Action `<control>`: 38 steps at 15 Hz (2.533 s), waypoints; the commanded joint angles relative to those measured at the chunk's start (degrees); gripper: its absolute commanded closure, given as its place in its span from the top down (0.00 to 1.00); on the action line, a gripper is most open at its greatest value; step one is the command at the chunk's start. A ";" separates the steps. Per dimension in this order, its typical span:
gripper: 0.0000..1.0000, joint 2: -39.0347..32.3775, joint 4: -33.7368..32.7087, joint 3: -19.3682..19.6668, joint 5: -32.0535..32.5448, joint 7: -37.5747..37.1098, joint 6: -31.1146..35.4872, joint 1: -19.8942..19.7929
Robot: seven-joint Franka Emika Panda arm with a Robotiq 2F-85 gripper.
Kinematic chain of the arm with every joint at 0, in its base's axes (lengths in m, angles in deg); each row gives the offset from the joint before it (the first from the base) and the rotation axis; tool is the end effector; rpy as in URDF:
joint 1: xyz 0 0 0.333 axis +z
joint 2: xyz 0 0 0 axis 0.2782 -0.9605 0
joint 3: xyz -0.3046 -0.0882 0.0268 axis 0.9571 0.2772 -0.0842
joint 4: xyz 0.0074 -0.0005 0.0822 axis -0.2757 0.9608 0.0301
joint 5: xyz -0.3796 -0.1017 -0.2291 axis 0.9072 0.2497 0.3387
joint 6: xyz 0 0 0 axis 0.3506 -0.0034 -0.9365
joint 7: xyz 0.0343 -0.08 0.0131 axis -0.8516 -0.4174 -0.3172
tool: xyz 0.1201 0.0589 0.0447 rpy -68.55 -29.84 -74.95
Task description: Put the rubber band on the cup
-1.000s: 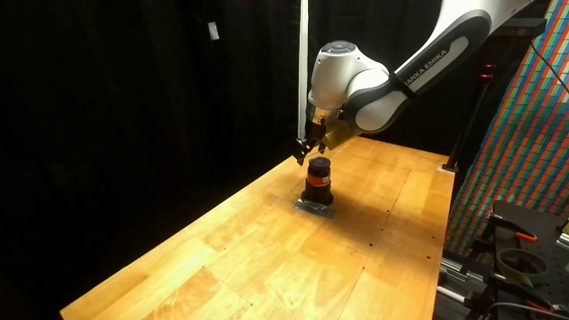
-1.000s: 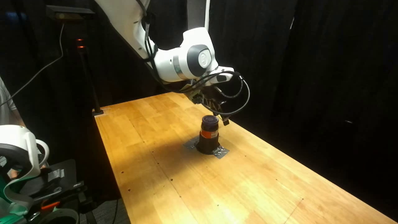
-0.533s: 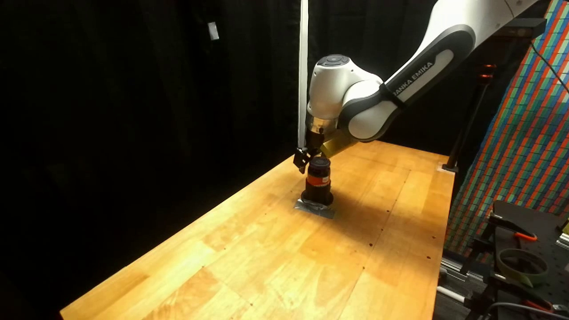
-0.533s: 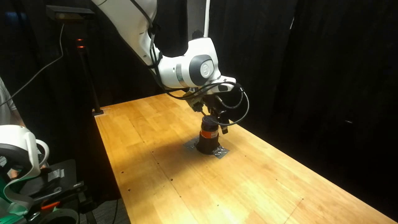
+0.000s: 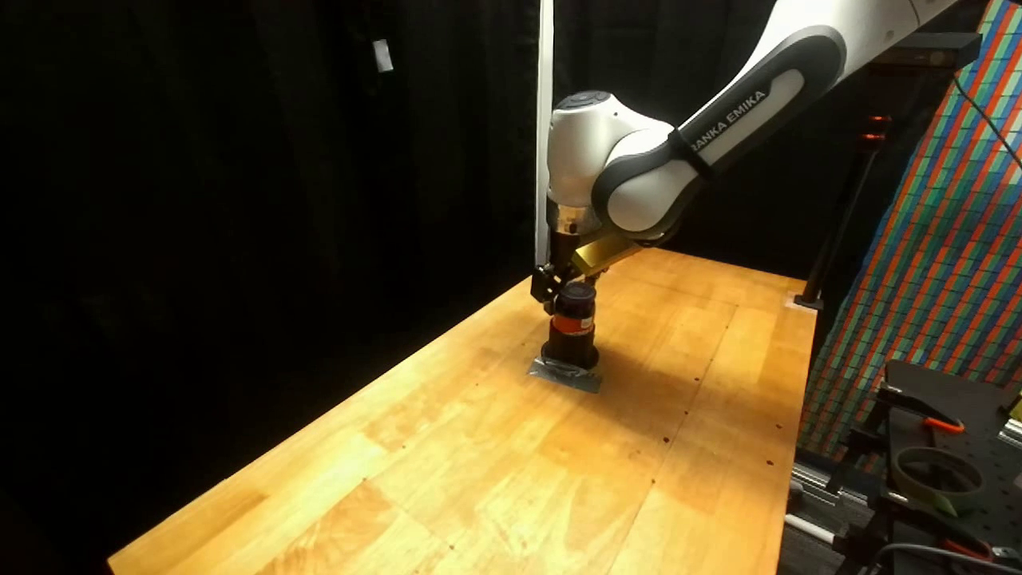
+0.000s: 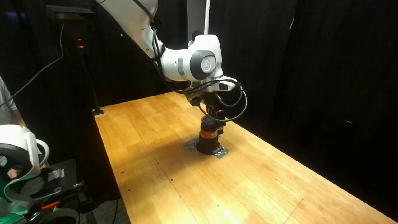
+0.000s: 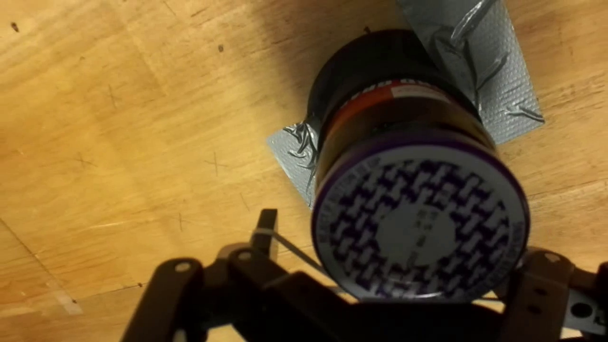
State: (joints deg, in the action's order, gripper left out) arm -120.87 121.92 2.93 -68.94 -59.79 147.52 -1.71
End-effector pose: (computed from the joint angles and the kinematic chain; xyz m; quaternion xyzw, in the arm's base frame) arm 0.7256 0.1210 0.1670 0.9830 -0.1442 0.0768 0.0837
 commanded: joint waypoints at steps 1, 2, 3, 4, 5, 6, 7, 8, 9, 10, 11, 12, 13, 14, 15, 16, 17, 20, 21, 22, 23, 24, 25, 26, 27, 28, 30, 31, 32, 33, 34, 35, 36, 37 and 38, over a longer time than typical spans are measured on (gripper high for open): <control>1.00 1.47 -0.94 -0.60 -2.30 1.99 -6.62 -0.17; 1.00 1.33 -1.52 -0.72 -2.56 1.99 -7.70 -0.17; 1.00 1.25 -2.06 -0.48 -2.28 1.40 -8.64 0.18; 1.00 1.13 -2.51 -0.51 -2.26 1.24 -9.22 0.20; 1.00 0.88 -3.14 -0.57 -2.29 1.19 -9.81 0.15; 1.00 0.75 -3.59 -0.58 -2.25 1.00 -10.27 0.16; 1.00 0.68 -4.08 -0.89 -2.66 1.24 -10.92 -0.03; 1.00 0.67 -4.33 -0.94 -2.70 1.20 -11.29 -0.02; 1.00 0.75 -4.61 -1.11 -2.95 1.29 -12.17 -0.08; 1.00 0.79 -5.03 -1.29 -3.28 1.30 -13.54 -0.10; 1.00 0.84 -5.49 -1.25 -3.24 1.05 -15.23 0.03; 1.00 0.89 -5.81 -1.36 -3.29 1.04 -16.44 0.00; 1.00 1.00 -5.97 -1.67 -3.47 1.72 -18.06 -0.28; 1.00 0.94 -6.16 -1.86 -3.55 1.89 -19.19 -0.42; 1.00 1.01 -5.82 -1.95 -3.54 1.91 -20.10 -0.51; 1.00 1.06 -5.40 -2.10 -3.56 2.17 -20.48 -0.64; 1.00 1.14 -4.57 -2.13 -3.43 2.21 -19.57 -0.65; 1.00 1.37 -2.03 -1.86 -2.71 2.11 -16.00 -0.55; 1.00 1.79 -0.87 -1.59 -2.13 1.83 -14.97 -0.26; 1.00 2.05 -0.18 -1.48 -1.94 1.74 -14.33 -0.17; 1.00 2.31 0.90 -1.20 -1.48 1.69 -12.31 -0.18; 1.00 2.26 1.47 -0.88 -1.15 1.38 -10.78 -0.11; 1.00 2.20 2.08 -0.69 -1.34 1.43 -9.44 -0.38; 1.00 2.44 2.91 -0.52 -1.46 1.47 -8.43 -0.49; 1.00 3.28 4.42 -0.36 -1.62 1.17 -7.36 -0.53; 1.00 3.68 5.39 -0.26 -1.56 1.30 -6.00 -0.56; 1.00 5.36 8.00 -0.37 -2.08 1.84 -4.63 -0.90; 1.00 6.66 9.66 -0.59 -2.42 2.19 -4.03 -1.04; 1.00 7.92 11.45 -0.63 -2.30 2.32 -3.28 -0.96; 1.00 9.34 13.37 -0.65 -2.16 2.34 -2.93 -0.81; 1.00 10.35 14.83 -0.77 -2.30 2.52 -2.46 -0.89; 1.00 11.50 16.86 -0.94 -2.38 2.82 -1.75 -1.03; 1.00 12.36 18.29 -0.95 -2.30 2.96 -1.68 -1.08; 1.00 13.34 20.23 -0.87 -2.17 3.17 -1.27 -1.30; 1.00 14.15 21.82 -0.54 -1.84 2.82 -0.71 -1.37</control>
State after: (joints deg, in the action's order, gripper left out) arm -112.30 135.29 1.76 -71.63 -57.71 145.22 -2.31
